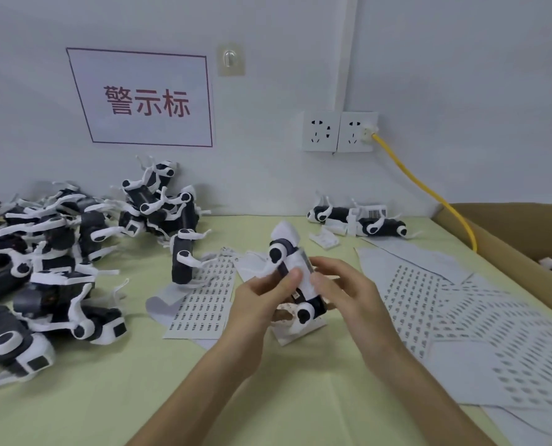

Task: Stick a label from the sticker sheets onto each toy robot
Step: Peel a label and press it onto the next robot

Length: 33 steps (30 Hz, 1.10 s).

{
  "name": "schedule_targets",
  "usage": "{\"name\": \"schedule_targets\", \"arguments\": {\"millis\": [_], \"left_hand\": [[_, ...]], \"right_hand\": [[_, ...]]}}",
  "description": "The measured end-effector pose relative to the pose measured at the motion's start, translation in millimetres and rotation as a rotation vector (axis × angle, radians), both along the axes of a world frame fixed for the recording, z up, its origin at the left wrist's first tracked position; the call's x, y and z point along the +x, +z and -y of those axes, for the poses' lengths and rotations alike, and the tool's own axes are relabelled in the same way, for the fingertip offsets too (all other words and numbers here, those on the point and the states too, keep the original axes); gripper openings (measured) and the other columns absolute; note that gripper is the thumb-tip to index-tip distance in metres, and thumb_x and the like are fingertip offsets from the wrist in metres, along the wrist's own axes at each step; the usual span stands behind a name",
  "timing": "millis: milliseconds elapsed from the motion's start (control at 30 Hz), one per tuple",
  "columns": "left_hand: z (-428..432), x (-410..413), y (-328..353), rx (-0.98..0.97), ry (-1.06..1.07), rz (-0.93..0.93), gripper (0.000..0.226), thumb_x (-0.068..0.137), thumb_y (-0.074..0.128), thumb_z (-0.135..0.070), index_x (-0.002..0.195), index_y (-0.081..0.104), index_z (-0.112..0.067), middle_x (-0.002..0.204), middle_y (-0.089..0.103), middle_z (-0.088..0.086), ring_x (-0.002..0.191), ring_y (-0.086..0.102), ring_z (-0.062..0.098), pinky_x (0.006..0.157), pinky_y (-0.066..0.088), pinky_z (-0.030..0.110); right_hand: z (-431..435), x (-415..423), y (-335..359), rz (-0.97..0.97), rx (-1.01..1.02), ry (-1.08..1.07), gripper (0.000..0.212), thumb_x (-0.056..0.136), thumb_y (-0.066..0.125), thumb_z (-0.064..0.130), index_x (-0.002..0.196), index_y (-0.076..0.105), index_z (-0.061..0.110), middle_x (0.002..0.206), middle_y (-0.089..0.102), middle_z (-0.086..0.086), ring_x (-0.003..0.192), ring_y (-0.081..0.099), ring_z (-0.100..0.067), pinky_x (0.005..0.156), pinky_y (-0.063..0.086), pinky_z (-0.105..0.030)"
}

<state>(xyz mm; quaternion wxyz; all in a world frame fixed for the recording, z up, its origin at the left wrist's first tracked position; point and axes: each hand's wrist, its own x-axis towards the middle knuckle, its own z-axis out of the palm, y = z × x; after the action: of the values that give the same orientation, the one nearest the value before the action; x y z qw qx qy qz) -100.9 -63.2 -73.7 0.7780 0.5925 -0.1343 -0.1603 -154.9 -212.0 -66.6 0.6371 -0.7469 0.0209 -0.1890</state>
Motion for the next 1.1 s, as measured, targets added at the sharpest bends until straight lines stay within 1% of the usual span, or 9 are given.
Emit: {"name": "schedule_targets", "arguments": {"millis": [133,233,367,467,567,633,767,933,1100], "left_hand": [[2,-2,2,0.035,0.029,0.034,0.050,0.084,0.078,-0.055,0.111,0.080,-0.013,0.108,0.078,0.017,0.102,0.074,0.036,0.088,0.057,0.043],[0,-1,4,0.027,0.013,0.074,0.054,0.084,0.063,-0.055,0.108,0.080,-0.010,0.104,0.077,0.021,0.086,0.072,0.027,0.069,0.056,0.025],[-3,0,5,0.008,-0.012,0.086,0.045,0.084,0.068,-0.050,0.103,0.082,-0.011,0.097,0.077,0.017,0.083,0.066,0.026,0.068,0.056,0.023],[-4,1,5,-0.006,0.011,0.066,0.047,0.075,0.074,-0.053,0.095,0.083,-0.012,0.093,0.077,0.015,0.078,0.065,0.027,0.068,0.058,0.027],[-3,1,6,0.008,0.020,0.075,0.043,0.070,0.077,-0.053,0.090,0.084,-0.015,0.089,0.078,0.013,0.071,0.068,0.022,0.065,0.058,0.026],[-2,1,5,0.039,0.033,0.084,0.041,0.068,0.079,-0.051,0.086,0.083,-0.015,0.082,0.076,0.010,0.070,0.070,0.020,0.064,0.058,0.026],[-3,2,3,0.082,0.031,0.123,0.037,0.073,0.077,-0.046,0.087,0.083,-0.012,0.084,0.078,0.013,0.076,0.073,0.021,0.075,0.062,0.033],[-2,-2,6,0.053,-0.026,0.209,0.017,0.083,0.080,-0.036,0.086,0.085,-0.021,0.090,0.081,0.008,0.087,0.078,0.019,0.083,0.061,0.029],[-4,-1,6,0.010,-0.039,0.188,0.018,0.085,0.073,-0.030,0.083,0.085,-0.016,0.088,0.080,0.013,0.081,0.079,0.022,0.074,0.060,0.024]], "right_hand": [[-1,1,-2,0.013,-0.068,-0.032,0.022,0.089,0.074,0.036,0.110,0.073,0.035,0.109,0.072,0.010,0.095,0.067,-0.008,0.078,0.052,-0.019],[1,2,0,-0.005,0.003,0.012,0.024,0.089,0.069,0.038,0.111,0.075,0.031,0.112,0.072,0.007,0.103,0.069,-0.015,0.095,0.055,-0.037],[4,1,1,-0.054,0.077,0.090,0.027,0.095,0.063,0.034,0.116,0.075,0.022,0.114,0.074,-0.003,0.106,0.070,-0.028,0.099,0.053,-0.051],[4,1,1,-0.087,0.118,0.145,0.025,0.100,0.058,0.029,0.114,0.075,0.018,0.108,0.076,-0.009,0.105,0.069,-0.036,0.092,0.057,-0.046],[4,0,2,-0.100,0.118,0.160,0.030,0.093,0.062,0.039,0.110,0.076,0.019,0.104,0.076,-0.009,0.104,0.068,-0.038,0.094,0.055,-0.049],[5,-1,3,-0.093,0.081,0.146,0.034,0.085,0.068,0.043,0.109,0.076,0.020,0.104,0.077,-0.004,0.103,0.070,-0.031,0.099,0.054,-0.051],[8,-2,3,-0.078,0.018,0.096,0.022,0.086,0.079,0.025,0.107,0.075,0.020,0.102,0.078,0.004,0.103,0.071,-0.015,0.100,0.053,-0.044],[11,-4,5,-0.009,0.007,0.076,0.029,0.074,0.087,0.020,0.100,0.075,0.014,0.090,0.078,0.001,0.090,0.072,-0.011,0.077,0.053,-0.022],[8,-4,2,0.040,0.015,0.027,0.026,0.070,0.092,0.019,0.089,0.075,0.013,0.081,0.076,0.000,0.077,0.068,-0.009,0.072,0.052,-0.020]]}}
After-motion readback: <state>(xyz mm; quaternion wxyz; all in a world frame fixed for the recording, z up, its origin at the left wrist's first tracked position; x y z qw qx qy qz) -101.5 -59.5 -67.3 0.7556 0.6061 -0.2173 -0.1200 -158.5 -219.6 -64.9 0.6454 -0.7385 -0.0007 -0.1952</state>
